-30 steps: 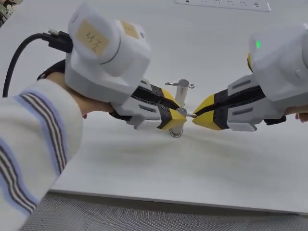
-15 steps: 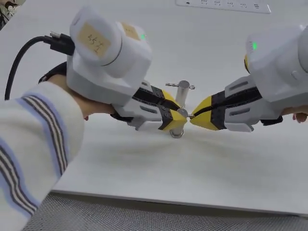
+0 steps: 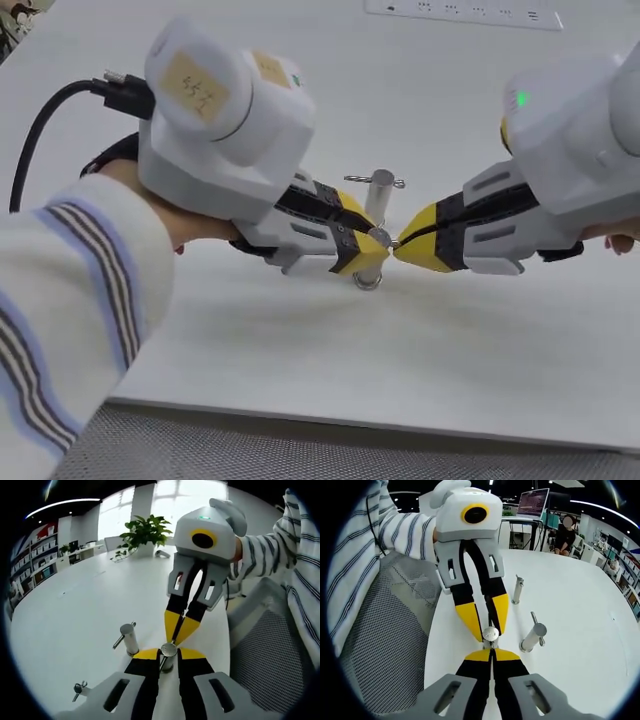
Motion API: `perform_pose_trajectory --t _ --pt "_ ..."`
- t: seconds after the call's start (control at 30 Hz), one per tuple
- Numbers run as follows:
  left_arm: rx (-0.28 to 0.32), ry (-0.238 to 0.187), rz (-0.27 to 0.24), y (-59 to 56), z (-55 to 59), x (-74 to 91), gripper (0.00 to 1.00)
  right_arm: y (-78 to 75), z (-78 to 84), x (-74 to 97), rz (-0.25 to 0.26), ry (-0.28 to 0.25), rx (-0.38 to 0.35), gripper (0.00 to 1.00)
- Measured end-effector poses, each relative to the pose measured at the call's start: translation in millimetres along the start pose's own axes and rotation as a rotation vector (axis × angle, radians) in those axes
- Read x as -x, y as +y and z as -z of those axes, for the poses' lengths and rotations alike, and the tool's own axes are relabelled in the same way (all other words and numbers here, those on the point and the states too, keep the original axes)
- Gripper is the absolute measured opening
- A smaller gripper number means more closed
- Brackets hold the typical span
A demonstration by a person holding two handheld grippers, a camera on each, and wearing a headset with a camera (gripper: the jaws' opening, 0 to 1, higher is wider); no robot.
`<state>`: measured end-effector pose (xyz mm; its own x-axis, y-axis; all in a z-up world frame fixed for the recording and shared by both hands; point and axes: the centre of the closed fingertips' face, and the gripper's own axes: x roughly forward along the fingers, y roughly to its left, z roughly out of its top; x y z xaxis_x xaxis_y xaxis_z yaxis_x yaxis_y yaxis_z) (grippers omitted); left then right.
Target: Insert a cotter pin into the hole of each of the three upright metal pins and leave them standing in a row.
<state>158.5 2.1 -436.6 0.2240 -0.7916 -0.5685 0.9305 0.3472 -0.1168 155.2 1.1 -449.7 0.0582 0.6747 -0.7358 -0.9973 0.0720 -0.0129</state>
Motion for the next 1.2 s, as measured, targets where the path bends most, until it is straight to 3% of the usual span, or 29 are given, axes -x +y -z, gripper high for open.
perform_pose_trajectory --t 0.07,0.13,0.37,0.47,0.57,0.8,1.07,1.2 --pt "-0.001 0.0 -0.002 0.1 -0.1 -0.2 0.1 -0.6 -0.2 0.0 0.004 -0.002 -0.005 0.0" --pt "-0.043 -0.006 -0.001 -0.2 -0.9 -0.9 0.1 -1.9 0.0 -0.3 0.011 -0.009 -0.015 0.0" --pt "-0.036 -0.016 -0.011 0.9 1.1 0.7 0.13 -0.8 -0.4 -1.3 0.035 -0.05 -0.063 0.02" --pt "-0.051 -0.02 -0.032 4.4 2.6 6.3 0.23 0.7 2.6 -3.2 0.044 -0.053 -0.075 0.08" --pt "-0.044 -0.045 -0.029 4.2 1.8 12.6 0.29 3.1 0.8 -7.5 0.044 -0.101 -0.129 0.1" --pt "-0.061 -0.052 0.004 -11.6 8.9 25.1 0.47 6.9 -6.3 -16.5 0.047 -0.195 -0.197 0.17" --pt "-0.04 -0.092 0.014 -23.9 15.8 32.4 0.73 5.4 0.5 -27.9 0.045 -0.217 -0.238 0.17" --pt "-0.015 -0.083 0.011 -26.8 23.0 33.8 0.86 3.8 0.9 -32.3 0.043 -0.233 -0.254 0.17"
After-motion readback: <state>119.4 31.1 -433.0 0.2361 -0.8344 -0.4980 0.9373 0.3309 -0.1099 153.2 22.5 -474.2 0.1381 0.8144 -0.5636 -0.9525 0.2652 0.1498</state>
